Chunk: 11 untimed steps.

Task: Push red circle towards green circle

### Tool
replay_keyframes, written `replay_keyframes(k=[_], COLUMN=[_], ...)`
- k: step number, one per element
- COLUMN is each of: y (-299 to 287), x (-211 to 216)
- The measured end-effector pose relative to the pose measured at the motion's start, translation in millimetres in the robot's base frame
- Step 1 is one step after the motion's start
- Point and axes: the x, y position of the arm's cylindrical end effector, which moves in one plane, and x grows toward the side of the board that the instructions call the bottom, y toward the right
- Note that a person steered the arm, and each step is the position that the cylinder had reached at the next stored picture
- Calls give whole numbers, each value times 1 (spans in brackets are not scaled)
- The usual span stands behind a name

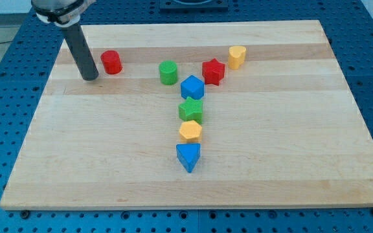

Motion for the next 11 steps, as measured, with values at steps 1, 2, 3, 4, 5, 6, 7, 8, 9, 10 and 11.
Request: replay_keyframes(k=[1,2,3,4,5,6,7,8,9,10,11], y=[7,36,64,71,65,59,64,84,90,90,76], x=[-19,-30,-33,-33,-32,-12,-2,-3,-3,-4,-4])
